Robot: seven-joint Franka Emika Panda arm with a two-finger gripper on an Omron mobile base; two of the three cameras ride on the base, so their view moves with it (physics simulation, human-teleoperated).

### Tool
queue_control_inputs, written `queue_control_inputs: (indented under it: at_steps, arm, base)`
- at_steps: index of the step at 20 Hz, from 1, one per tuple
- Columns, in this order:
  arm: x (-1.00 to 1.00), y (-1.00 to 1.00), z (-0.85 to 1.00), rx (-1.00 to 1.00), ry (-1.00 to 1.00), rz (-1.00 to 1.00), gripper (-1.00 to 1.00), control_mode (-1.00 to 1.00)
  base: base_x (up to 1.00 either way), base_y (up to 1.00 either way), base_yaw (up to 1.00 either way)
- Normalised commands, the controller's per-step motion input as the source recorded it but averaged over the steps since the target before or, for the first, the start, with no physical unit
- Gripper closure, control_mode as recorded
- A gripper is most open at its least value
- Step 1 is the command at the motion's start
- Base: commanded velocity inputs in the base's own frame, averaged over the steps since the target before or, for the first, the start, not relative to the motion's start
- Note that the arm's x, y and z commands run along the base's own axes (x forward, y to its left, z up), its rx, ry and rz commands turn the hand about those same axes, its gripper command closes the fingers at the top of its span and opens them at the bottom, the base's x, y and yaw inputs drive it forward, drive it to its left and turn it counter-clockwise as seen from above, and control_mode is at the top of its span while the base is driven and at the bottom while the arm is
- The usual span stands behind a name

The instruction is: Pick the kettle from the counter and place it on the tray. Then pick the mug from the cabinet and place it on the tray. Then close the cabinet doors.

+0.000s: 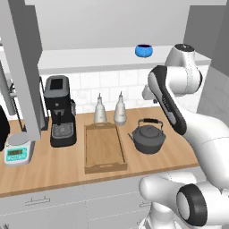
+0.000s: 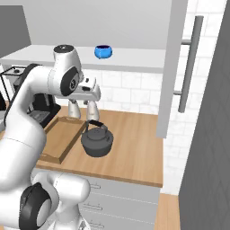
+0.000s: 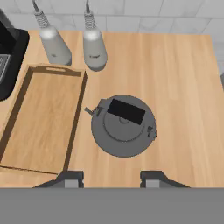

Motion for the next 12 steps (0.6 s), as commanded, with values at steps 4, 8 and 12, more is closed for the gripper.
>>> queue_control_inputs:
  at_steps: [4, 8, 12]
  arm:
    - [-0.01, -0.01, -0.16, 0.00, 0.02, 0.14, -1.00, -1.00]
    - [-0.08, -0.29, -0.51, 0.00, 0.07, 0.46, -1.00, -1.00]
    - [0.00, -0.30, -0.44, -0.08, 0.03, 0.22, -1.00, -1.00]
  base:
    - [0.00, 0.00, 0.00]
    - [0.00, 0.00, 0.00]
    - [0.00, 0.00, 0.00]
